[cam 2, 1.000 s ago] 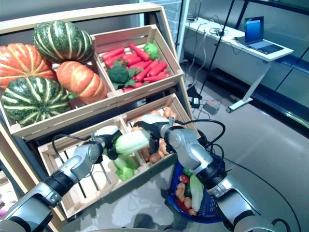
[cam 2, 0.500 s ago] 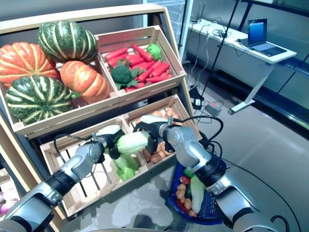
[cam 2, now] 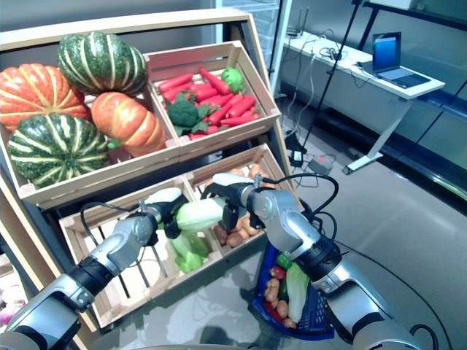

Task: Put vegetables into the basket

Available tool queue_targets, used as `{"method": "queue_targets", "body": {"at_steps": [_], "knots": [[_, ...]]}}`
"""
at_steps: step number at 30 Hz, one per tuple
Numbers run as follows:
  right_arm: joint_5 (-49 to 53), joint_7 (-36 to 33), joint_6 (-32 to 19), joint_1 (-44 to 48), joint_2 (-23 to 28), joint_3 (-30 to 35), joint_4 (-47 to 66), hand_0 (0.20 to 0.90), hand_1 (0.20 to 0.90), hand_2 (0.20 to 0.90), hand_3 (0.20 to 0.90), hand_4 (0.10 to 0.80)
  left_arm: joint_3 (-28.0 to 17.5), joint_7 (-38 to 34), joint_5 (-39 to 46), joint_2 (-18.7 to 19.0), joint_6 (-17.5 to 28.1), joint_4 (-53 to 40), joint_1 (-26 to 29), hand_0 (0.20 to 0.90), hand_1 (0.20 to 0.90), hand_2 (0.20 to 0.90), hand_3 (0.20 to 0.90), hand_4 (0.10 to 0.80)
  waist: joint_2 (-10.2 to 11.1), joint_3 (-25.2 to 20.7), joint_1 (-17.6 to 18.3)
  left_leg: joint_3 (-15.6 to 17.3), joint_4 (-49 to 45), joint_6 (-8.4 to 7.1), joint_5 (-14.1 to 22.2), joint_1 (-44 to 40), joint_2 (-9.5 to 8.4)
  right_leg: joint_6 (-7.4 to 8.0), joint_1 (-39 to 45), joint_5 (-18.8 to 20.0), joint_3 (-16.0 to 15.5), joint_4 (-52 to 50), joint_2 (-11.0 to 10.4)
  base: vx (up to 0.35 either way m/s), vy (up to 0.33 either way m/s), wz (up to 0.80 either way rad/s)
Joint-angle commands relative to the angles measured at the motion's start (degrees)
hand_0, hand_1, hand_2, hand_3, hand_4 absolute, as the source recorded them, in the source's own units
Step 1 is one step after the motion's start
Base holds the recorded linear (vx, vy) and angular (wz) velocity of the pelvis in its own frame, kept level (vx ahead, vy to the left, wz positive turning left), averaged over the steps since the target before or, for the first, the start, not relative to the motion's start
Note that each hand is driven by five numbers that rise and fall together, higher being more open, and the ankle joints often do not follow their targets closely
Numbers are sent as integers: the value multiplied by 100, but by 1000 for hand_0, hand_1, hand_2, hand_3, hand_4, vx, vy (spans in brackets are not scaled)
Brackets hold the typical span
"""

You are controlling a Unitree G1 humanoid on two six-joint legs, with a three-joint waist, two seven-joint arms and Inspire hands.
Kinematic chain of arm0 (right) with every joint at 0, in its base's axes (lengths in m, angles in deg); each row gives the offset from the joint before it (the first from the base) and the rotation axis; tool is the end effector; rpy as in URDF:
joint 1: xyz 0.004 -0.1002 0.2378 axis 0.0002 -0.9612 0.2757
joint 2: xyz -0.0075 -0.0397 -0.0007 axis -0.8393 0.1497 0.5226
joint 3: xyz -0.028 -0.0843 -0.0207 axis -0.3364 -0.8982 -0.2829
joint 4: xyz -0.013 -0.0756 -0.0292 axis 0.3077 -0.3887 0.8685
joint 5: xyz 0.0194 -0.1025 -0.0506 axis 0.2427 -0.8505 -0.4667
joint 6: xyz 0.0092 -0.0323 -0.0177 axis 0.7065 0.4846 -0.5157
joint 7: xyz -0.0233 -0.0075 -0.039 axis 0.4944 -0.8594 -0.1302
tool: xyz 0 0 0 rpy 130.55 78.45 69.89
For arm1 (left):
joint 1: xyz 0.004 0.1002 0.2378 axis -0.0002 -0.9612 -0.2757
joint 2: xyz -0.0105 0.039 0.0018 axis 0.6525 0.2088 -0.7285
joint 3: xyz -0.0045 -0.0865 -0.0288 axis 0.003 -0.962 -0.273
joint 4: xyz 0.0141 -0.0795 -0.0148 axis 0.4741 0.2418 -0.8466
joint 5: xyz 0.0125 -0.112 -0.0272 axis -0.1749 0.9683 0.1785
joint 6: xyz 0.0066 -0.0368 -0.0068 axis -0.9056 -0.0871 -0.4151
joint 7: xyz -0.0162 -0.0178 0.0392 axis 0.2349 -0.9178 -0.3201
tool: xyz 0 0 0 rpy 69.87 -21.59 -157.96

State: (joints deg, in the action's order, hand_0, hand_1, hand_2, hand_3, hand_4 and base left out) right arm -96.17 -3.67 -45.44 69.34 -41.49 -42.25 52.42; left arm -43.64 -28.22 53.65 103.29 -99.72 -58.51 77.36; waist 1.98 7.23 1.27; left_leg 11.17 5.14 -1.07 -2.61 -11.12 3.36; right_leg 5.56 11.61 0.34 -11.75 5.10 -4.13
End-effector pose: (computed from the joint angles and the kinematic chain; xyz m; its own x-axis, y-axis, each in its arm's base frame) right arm 0.2866 -0.0941 0.1534 0.7306 0.4921 -0.4734 -0.5759 0.0715 -0.8144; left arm 0.2859 0.1548 0.0688 0.8786 -0.1492 -0.4537 0.4767 0.2156 0.8522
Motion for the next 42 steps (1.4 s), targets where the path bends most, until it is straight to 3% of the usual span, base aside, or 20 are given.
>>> {"method": "queue_targets", "body": {"at_steps": [1, 2, 4, 15, 28, 42], "knots": [[137, -107, -332, 693, -207, 103, -266, 300, 300, 300, 300, 400, -190, -676, -99, -32, 412, -269, 1591, 300, 300, 300, 300, 400, -2, -362, -52, 6, -14, 78, 938, -325, -228, -125, 255, -590, -37, -64, 65, 0, 0, 0], [122, -97, -333, 689, -210, 111, -259, 300, 300, 300, 300, 400, -200, -687, -98, -30, 406, -269, 1585, 300, 300, 300, 300, 400, -3, -362, -51, 8, -14, 78, 938, -324, -229, -126, 253, -591, -35, -65, 64, 0, 0, 0], [102, -91, -336, 665, -217, 124, -260, 300, 300, 300, 300, 400, -214, -681, -133, -46, 355, -265, 1556, 900, 900, 900, 900, 800, -6, -363, -50, 10, -14, 84, 940, -327, -229, -125, 255, -593, -33, -65, 66, 0, 0, 0], [-41, -326, -160, 497, -75, 272, -348, 300, 300, 300, 300, 400, -341, -890, -191, 106, 277, -131, 1325, 900, 900, 900, 900, 800, -16, -362, -45, 41, -14, 80, 944, -331, -227, -115, 264, -563, -25, -27, 68, 0, 0, 0], [-436, -286, -173, 34, 652, 757, -280, 300, 300, 300, 300, 400, -836, -788, -194, 717, 453, -472, 904, 900, 900, 900, 900, 800, -21, -327, -13, 86, -14, 68, 941, -336, -208, -97, 257, -514, -51, -13, 72, 0, 0, 0], [-394, -733, 3, -1030, 1494, 1651, -522, 300, 300, 300, 300, 400, -1665, -755, -104, 1355, 959, -1126, -128, 900, 900, 900, 900, 800, -14, -260, 37, 209, -14, 72, 959, -354, -191, -51, 237, -460, -40, -10, 77, 0, -2, -1]]}}
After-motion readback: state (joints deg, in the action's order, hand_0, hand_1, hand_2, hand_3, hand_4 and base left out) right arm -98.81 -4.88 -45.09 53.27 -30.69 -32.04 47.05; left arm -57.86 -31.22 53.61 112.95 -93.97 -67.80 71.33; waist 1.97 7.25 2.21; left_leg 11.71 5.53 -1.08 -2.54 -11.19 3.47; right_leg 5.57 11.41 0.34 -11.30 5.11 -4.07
